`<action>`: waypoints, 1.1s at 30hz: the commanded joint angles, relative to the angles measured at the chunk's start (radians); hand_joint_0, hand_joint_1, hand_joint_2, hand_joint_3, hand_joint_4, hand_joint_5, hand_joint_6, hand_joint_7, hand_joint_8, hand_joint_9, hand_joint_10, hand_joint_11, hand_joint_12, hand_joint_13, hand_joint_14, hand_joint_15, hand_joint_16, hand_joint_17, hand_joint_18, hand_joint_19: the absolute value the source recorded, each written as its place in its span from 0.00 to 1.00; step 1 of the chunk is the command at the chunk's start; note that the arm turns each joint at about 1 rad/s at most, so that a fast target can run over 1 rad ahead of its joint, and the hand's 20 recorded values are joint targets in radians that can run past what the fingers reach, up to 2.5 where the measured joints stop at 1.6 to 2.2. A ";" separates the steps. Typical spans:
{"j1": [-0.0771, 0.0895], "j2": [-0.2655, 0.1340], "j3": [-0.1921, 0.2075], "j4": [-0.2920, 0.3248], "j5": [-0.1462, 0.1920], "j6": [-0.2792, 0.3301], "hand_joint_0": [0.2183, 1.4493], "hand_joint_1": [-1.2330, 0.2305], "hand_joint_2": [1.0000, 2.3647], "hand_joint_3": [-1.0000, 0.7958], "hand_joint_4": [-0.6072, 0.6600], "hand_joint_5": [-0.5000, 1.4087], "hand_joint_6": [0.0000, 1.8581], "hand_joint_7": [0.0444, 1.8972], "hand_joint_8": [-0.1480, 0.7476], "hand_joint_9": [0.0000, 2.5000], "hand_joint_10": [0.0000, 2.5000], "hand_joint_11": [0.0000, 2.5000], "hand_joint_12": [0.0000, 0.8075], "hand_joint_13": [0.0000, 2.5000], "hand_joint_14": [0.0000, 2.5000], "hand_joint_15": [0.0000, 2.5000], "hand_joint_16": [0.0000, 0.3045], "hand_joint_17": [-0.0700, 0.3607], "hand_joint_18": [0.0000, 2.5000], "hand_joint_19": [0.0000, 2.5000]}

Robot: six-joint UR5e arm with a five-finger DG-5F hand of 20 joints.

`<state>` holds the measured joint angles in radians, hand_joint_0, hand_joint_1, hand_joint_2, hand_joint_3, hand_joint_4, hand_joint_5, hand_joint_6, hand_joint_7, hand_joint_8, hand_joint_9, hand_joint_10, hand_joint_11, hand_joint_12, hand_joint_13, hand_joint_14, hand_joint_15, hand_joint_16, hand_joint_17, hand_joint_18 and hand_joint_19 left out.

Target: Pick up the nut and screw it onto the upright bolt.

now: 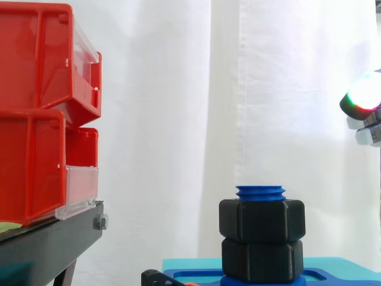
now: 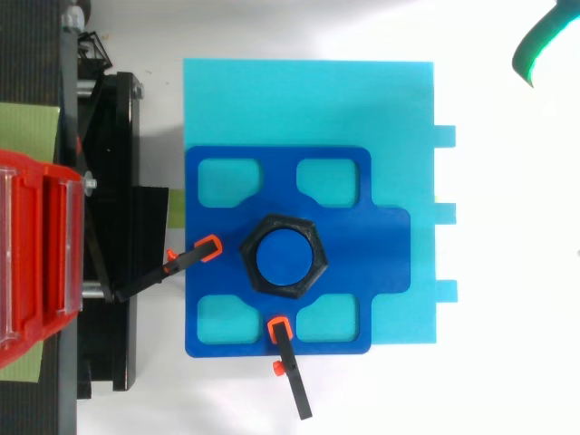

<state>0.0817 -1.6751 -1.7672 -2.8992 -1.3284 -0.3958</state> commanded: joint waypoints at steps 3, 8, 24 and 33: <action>0.000 0.000 0.000 -0.002 0.000 0.000 0.21 0.70 0.00 0.28 0.52 0.14 0.27 0.35 0.38 0.06 0.00 0.00 0.42 0.04 0.00 0.00 0.14 0.39 0.00 0.00; 0.000 0.000 0.000 0.000 0.000 0.000 0.21 0.69 0.00 0.28 0.52 0.14 0.27 0.34 0.38 0.06 0.00 0.00 0.42 0.03 0.00 0.00 0.14 0.39 0.00 0.00; 0.000 0.000 0.000 0.000 0.000 0.000 0.21 0.69 0.00 0.28 0.51 0.14 0.27 0.34 0.37 0.05 0.00 0.00 0.42 0.04 0.00 0.00 0.14 0.38 0.00 0.00; 0.000 0.000 0.000 0.000 0.000 0.000 0.22 0.68 0.00 0.28 0.50 0.14 0.27 0.32 0.37 0.06 0.00 0.00 0.41 0.04 0.00 0.00 0.14 0.38 0.00 0.00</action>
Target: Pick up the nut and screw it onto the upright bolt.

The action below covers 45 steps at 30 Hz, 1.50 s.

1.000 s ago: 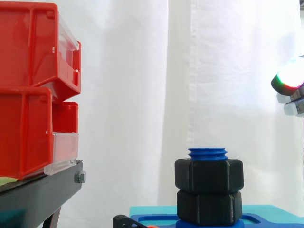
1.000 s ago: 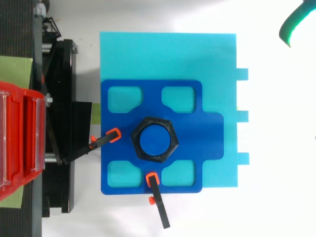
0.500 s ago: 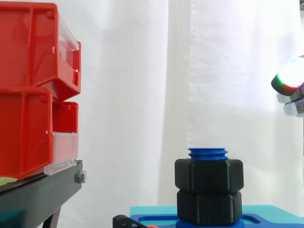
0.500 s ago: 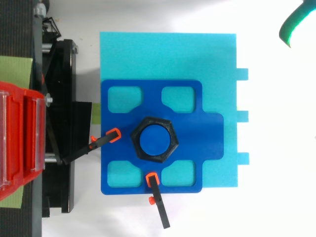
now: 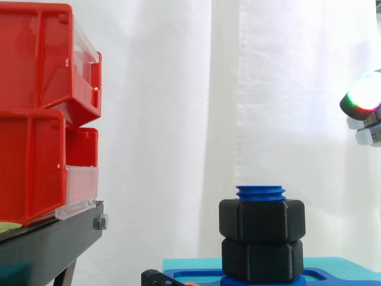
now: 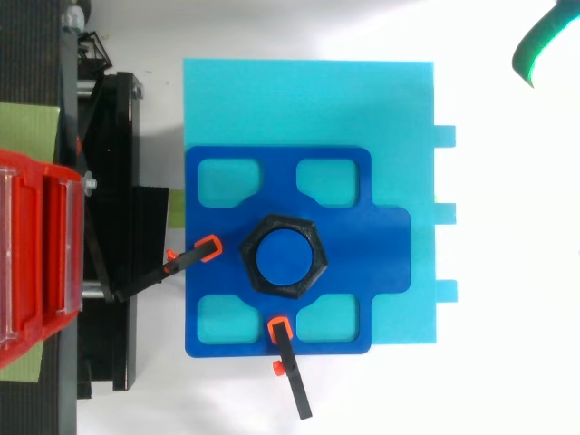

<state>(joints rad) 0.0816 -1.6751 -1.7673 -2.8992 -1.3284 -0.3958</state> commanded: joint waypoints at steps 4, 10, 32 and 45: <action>0.000 0.000 0.000 0.000 0.000 0.000 0.22 0.68 0.00 0.28 0.51 0.14 0.27 0.32 0.37 0.06 0.00 0.00 0.41 0.04 0.00 0.00 0.14 0.38 0.00 0.00; 0.001 0.000 0.000 0.000 0.000 0.000 0.22 0.69 0.00 0.28 0.51 0.14 0.27 0.33 0.37 0.06 0.00 0.00 0.41 0.04 0.00 0.00 0.13 0.38 0.00 0.00; 0.000 0.000 0.000 -0.002 0.000 0.000 0.22 0.68 0.00 0.28 0.51 0.14 0.27 0.33 0.37 0.06 0.00 0.00 0.40 0.05 0.00 0.00 0.13 0.37 0.00 0.00; 0.000 0.000 0.000 -0.002 0.000 0.000 0.22 0.68 0.00 0.28 0.52 0.14 0.27 0.31 0.36 0.05 0.00 0.00 0.40 0.03 0.00 0.00 0.13 0.37 0.00 0.00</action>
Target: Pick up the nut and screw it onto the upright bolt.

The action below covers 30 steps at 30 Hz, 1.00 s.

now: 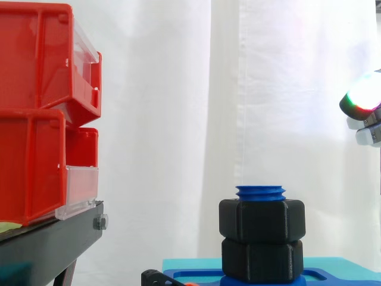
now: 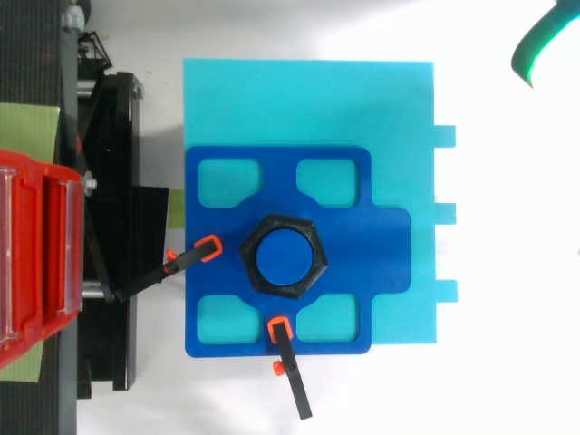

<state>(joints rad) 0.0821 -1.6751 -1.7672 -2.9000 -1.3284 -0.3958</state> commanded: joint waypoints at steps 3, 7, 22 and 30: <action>0.001 0.000 0.000 0.001 0.000 0.000 0.22 0.68 0.00 0.28 0.52 0.14 0.27 0.32 0.36 0.05 0.00 0.00 0.40 0.03 0.00 0.00 0.13 0.37 0.00 0.00; -0.001 0.000 -0.001 0.001 0.000 0.000 0.22 0.68 0.00 0.28 0.52 0.14 0.27 0.30 0.36 0.05 0.00 0.00 0.40 0.04 0.00 0.00 0.13 0.37 0.00 0.00; 0.001 0.000 0.000 0.001 0.000 0.000 0.23 0.66 0.00 0.28 0.52 0.14 0.27 0.34 0.35 0.04 0.00 0.00 0.40 0.03 0.00 0.00 0.13 0.37 0.00 0.00; 0.001 0.000 0.000 -0.001 0.000 0.000 0.23 0.66 0.00 0.28 0.52 0.14 0.27 0.33 0.35 0.04 0.00 0.00 0.40 0.03 0.00 0.00 0.13 0.37 0.00 0.00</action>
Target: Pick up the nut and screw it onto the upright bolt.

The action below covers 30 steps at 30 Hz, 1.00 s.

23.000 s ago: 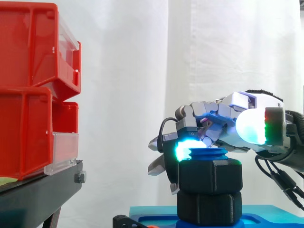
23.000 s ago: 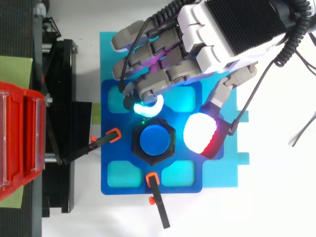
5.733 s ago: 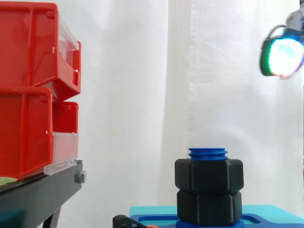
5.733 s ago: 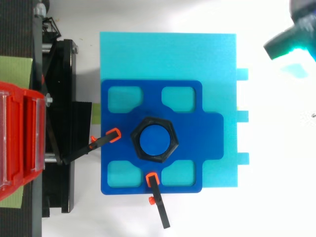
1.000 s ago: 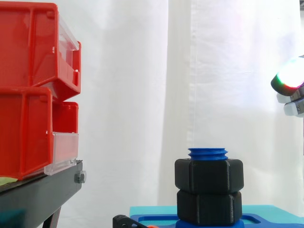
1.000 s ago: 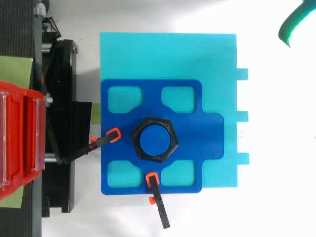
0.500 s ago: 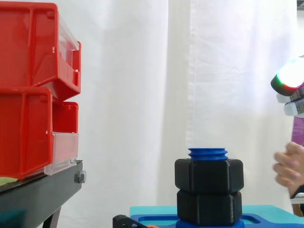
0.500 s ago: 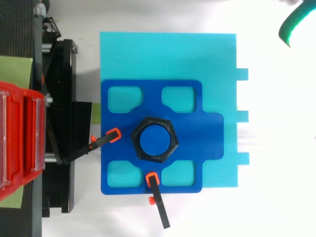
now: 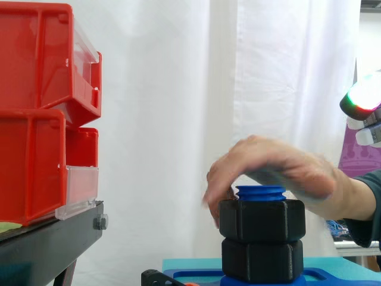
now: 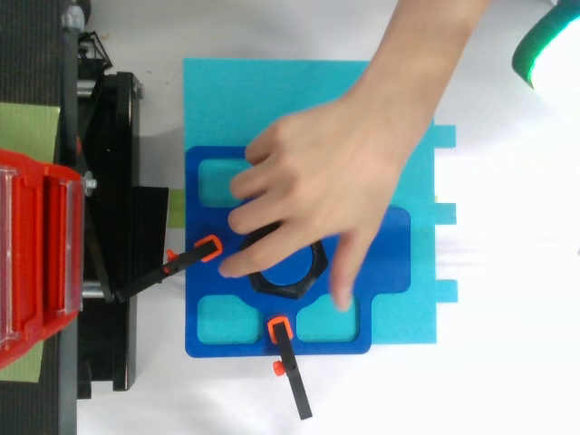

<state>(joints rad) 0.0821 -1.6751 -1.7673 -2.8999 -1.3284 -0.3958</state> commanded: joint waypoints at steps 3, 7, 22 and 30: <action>-0.001 0.000 0.000 -0.001 0.000 0.000 0.23 0.66 0.00 0.28 0.52 0.14 0.27 0.31 0.35 0.05 0.00 0.00 0.40 0.04 0.00 0.00 0.13 0.37 0.00 0.00; 0.001 0.000 0.000 0.001 0.000 0.000 0.23 0.66 0.00 0.28 0.52 0.14 0.27 0.31 0.35 0.04 0.00 0.00 0.39 0.03 0.00 0.00 0.13 0.37 0.00 0.00; 0.001 0.000 0.000 0.001 0.000 0.000 0.23 0.66 0.00 0.28 0.51 0.14 0.27 0.32 0.35 0.05 0.00 0.00 0.40 0.04 0.00 0.00 0.13 0.37 0.00 0.00; 0.001 0.000 0.000 -0.001 0.000 0.000 0.23 0.65 0.00 0.28 0.52 0.14 0.27 0.34 0.35 0.04 0.00 0.00 0.40 0.04 0.00 0.00 0.13 0.37 0.00 0.00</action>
<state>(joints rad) 0.0822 -1.6751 -1.7674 -2.8995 -1.3284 -0.3958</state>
